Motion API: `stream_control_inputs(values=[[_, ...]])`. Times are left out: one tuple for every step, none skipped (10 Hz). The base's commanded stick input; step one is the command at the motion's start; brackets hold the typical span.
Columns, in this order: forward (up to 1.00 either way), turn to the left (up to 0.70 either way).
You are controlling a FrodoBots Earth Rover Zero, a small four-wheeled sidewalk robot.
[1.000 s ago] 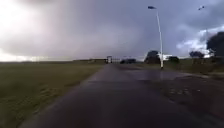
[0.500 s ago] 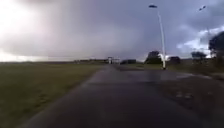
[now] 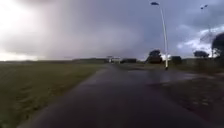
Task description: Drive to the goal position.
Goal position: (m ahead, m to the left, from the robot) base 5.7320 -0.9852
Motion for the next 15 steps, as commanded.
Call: stream_control_inputs(values=[[0.7, 0.0], [0.7, 0.0], [0.7, 0.0], [0.7, 0.0], [0.7, 0.0], [0.7, 0.0], [0.7, 0.0], [0.7, 0.0], [0.7, -0.05], [0.7, -0.14], [0.7, -0.14], [0.7, -0.14], [0.7, -0.14], [0.7, -0.14], [0.7, -0.14]])
